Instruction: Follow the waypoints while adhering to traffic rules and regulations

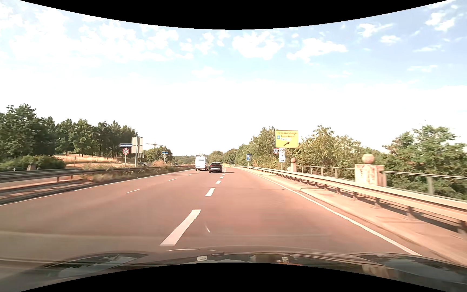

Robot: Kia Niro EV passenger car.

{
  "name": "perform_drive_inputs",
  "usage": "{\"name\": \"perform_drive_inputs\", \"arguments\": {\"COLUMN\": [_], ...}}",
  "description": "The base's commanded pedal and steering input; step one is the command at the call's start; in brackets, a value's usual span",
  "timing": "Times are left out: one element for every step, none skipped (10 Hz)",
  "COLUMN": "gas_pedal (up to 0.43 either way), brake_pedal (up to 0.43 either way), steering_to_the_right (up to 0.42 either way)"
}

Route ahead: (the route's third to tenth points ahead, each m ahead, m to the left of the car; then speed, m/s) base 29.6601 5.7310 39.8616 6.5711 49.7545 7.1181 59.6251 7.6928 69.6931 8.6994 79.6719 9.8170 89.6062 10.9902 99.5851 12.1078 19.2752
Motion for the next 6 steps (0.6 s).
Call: {"name": "perform_drive_inputs", "arguments": {"gas_pedal": [0.000,0.000,0.000,0.000,0.000,0.000], "brake_pedal": [0.000,0.000,0.000,0.000,0.000,0.000], "steering_to_the_right": [-0.009,-0.009,-0.009,-0.009,-0.009,-0.009]}}
